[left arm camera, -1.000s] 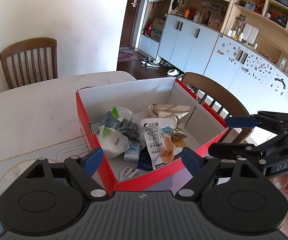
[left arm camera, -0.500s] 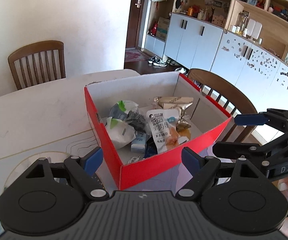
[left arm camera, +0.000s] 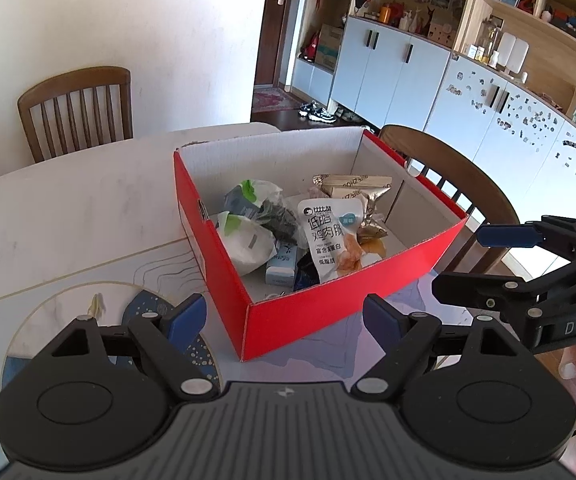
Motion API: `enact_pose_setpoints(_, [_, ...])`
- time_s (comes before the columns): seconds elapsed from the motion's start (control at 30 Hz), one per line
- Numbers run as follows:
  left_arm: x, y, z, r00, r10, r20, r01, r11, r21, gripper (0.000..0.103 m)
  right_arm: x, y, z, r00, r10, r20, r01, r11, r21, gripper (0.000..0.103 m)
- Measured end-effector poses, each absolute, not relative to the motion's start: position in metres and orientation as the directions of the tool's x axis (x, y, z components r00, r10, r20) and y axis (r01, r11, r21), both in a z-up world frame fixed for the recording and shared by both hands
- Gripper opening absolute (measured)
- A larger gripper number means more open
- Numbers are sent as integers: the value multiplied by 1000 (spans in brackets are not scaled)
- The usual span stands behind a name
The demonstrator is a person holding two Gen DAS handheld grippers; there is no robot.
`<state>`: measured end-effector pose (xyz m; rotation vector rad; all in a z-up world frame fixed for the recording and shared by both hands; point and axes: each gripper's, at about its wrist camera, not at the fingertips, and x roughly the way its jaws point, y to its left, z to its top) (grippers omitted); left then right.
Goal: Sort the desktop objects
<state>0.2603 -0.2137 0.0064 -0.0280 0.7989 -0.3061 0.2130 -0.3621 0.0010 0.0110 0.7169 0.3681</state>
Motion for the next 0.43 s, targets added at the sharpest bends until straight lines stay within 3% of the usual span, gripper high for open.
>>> enact_pose_setpoints(0.43, [254,-211,8,653,-295,-698,265,952,-154,85,211,-361,-1,689,328,-647,-318,938,136,98])
